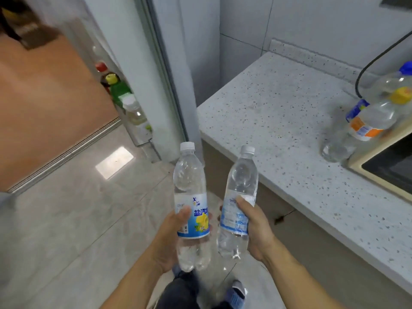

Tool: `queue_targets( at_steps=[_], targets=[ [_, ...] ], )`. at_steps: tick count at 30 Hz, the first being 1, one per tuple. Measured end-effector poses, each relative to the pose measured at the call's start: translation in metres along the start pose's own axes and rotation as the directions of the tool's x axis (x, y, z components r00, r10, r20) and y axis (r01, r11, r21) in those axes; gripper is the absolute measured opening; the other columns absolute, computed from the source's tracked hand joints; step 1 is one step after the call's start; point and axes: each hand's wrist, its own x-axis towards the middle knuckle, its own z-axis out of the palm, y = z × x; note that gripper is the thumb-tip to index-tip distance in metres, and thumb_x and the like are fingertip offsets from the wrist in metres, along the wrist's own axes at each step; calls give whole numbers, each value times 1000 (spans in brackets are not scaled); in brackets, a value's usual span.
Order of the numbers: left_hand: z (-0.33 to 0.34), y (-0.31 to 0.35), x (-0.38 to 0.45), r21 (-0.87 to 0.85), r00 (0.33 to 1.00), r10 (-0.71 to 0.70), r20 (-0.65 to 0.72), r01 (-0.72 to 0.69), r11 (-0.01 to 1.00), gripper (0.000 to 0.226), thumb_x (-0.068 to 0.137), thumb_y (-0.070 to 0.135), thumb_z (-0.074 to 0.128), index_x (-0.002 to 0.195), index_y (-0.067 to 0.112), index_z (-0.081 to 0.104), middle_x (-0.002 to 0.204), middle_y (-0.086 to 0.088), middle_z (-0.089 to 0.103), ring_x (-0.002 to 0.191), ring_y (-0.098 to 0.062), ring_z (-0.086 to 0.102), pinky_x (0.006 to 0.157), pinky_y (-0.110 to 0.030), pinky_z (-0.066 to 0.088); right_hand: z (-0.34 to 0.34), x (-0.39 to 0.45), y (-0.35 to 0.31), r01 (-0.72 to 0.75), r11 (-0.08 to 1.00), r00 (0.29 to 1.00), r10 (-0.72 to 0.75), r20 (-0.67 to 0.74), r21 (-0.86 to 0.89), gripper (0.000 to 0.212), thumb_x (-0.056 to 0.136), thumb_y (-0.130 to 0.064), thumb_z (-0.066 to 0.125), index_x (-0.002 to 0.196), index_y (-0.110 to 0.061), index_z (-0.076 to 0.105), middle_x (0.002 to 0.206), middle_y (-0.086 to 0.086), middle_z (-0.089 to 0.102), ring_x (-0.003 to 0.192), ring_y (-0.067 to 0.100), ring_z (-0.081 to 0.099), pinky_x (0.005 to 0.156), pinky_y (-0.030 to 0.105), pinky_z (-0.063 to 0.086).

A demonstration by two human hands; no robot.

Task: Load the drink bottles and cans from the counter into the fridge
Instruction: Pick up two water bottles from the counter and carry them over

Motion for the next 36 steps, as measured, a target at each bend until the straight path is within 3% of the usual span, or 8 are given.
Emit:
queue_targets(
  at_steps=[5, 10, 14, 18, 25, 29, 33, 36],
  targets=[
    [-64, 13, -31, -102, 978, 67, -197, -88, 991, 97, 41, 69, 85, 111, 2, 70, 104, -21, 73, 85, -32, 73, 67, -39, 60, 75, 13, 27, -40, 989, 994, 54, 97, -143, 52, 74, -42, 71, 108, -3, 67, 90, 16, 75, 74, 26, 73, 65, 34, 59],
    [-155, 34, -61, -184, 921, 121, -371, -201, 962, 61, 73, 56, 66, 109, 7, 71, 103, -21, 73, 84, -33, 73, 65, -38, 59, 171, 35, 59, -53, 971, 975, 101, 198, -234, 60, 65, -47, 78, 107, -5, 69, 92, 19, 73, 78, 30, 71, 73, 40, 57],
    [-240, 65, -86, -135, 873, 161, -461, -248, 959, 58, 73, 57, 63, 107, 10, 71, 100, -19, 74, 86, -34, 73, 66, -39, 59, 261, 58, 85, -53, 952, 961, 131, 244, -300, 66, 63, -51, 78, 110, -6, 69, 96, 16, 75, 80, 29, 73, 71, 37, 57],
    [-313, 110, -106, -46, 829, 237, -507, -301, 953, 58, 74, 56, 67, 113, 13, 66, 100, -14, 75, 89, -32, 74, 68, -38, 60, 355, 85, 99, -30, 938, 948, 136, 289, -345, 71, 59, -54, 79, 112, -9, 69, 96, 14, 76, 80, 26, 74, 69, 34, 58],
    [-384, 185, -109, -16, 774, 334, -537, -406, 914, 57, 76, 57, 67, 115, 16, 63, 97, -9, 76, 87, -27, 74, 65, -34, 59, 470, 127, 97, 59, 924, 928, 89, 362, -378, 71, 61, -58, 76, 114, -12, 67, 98, 10, 75, 85, 25, 73, 87, 43, 55],
    [-410, 224, -87, -29, 777, 358, -517, -434, 900, 59, 77, 56, 69, 116, 13, 62, 95, -10, 76, 83, -25, 74, 63, -34, 59, 514, 160, 82, 90, 924, 922, 64, 383, -371, 63, 61, -57, 76, 106, -14, 69, 96, 10, 74, 85, 26, 71, 92, 48, 52],
    [-434, 269, -49, 10, 788, 379, -486, -428, 904, 62, 74, 58, 65, 118, 14, 61, 95, -8, 76, 85, -24, 75, 65, -32, 59, 550, 206, 62, 131, 927, 938, -1, 348, -352, 70, 68, -55, 73, 119, -8, 64, 101, 13, 75, 92, 31, 72, 90, 47, 56],
    [-452, 307, -12, 45, 787, 394, -474, -425, 904, 67, 71, 63, 68, 118, 15, 61, 96, -8, 76, 88, -25, 74, 69, -35, 59, 574, 247, 43, 158, 933, 941, -43, 336, -322, 76, 63, -59, 80, 118, -9, 65, 101, 13, 76, 94, 32, 74, 90, 47, 57]
  ],
)
